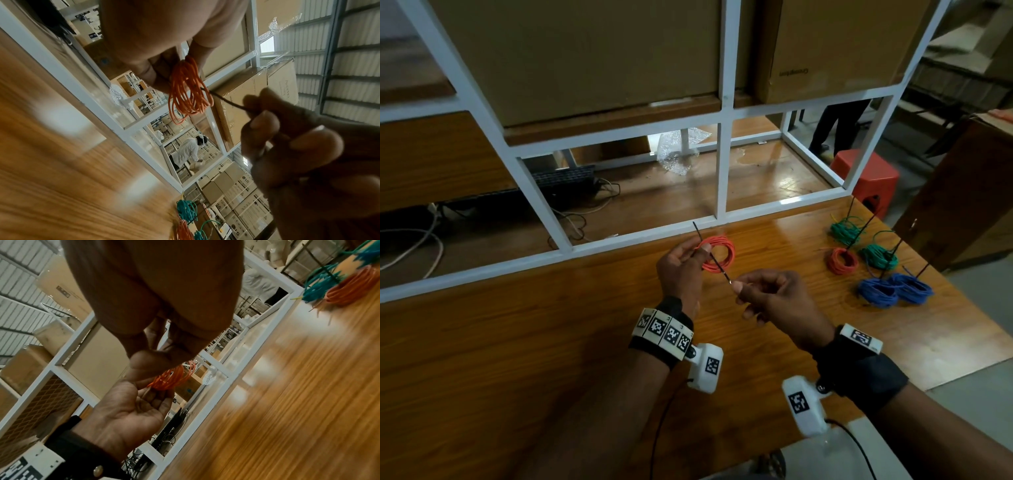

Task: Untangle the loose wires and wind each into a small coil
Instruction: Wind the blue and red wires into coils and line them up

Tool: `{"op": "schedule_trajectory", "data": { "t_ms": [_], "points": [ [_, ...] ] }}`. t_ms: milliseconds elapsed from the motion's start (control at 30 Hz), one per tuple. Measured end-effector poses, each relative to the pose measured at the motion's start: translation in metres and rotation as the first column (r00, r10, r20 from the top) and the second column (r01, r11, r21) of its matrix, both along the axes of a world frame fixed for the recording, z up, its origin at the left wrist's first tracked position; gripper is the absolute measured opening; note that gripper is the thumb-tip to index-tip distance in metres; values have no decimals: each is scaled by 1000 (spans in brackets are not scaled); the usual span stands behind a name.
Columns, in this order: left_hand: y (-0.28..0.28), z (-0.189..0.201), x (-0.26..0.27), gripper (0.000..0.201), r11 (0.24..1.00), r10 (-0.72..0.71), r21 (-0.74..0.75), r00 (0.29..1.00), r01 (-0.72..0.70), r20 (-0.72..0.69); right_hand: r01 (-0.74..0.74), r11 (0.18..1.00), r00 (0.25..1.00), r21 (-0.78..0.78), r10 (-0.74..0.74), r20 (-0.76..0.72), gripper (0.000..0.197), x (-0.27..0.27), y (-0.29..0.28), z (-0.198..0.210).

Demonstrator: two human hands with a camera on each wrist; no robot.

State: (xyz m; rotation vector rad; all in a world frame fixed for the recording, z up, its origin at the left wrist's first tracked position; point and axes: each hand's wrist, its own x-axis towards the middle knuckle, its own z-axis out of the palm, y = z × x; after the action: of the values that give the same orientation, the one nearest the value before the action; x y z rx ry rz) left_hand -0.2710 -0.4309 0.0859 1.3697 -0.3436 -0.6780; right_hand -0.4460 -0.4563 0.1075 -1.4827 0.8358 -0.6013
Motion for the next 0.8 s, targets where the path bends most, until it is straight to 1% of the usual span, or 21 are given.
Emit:
{"op": "schedule_trajectory", "data": {
  "t_ms": [133,167,233,300,333,400,467,533,567,633,733,800],
  "points": [
    [0,4,0,26,1000,-22,-4,1000,22,21,-25,999,998,-19,27,59,21,-5,-2,5],
    [0,5,0,26,1000,-26,-2,999,26,24,-7,998,999,-58,9,50,22,-4,-5,6],
    [0,5,0,28,999,-40,-7,998,40,38,69,980,998,-187,-66,20,19,-2,-11,9],
    [3,6,-2,28,998,-67,-3,996,68,62,149,941,989,-305,-146,32,16,3,-18,15],
    [5,5,-4,28,997,-82,-4,994,83,75,179,923,984,-340,-173,50,15,5,-21,18],
    [9,5,-7,27,994,-106,1,989,107,105,215,895,976,-390,-204,70,20,13,-29,24],
    [12,6,-10,27,993,-119,8,982,119,150,241,871,970,-428,-231,75,34,21,-34,31],
    [13,4,-10,27,992,-130,18,968,129,213,264,860,963,-437,-263,64,44,30,-39,38],
    [14,4,-10,26,991,-134,24,960,132,248,261,859,962,-440,-270,43,44,34,-41,40],
    [15,3,-8,25,991,-130,22,946,129,297,229,879,968,-417,-251,3,41,41,-42,43],
    [15,2,-2,24,993,-119,28,936,117,332,190,929,981,-318,-194,19,38,46,-44,40],
    [15,2,2,25,994,-107,36,919,101,380,166,931,984,-326,-176,-2,30,46,-46,40]
  ]
}}
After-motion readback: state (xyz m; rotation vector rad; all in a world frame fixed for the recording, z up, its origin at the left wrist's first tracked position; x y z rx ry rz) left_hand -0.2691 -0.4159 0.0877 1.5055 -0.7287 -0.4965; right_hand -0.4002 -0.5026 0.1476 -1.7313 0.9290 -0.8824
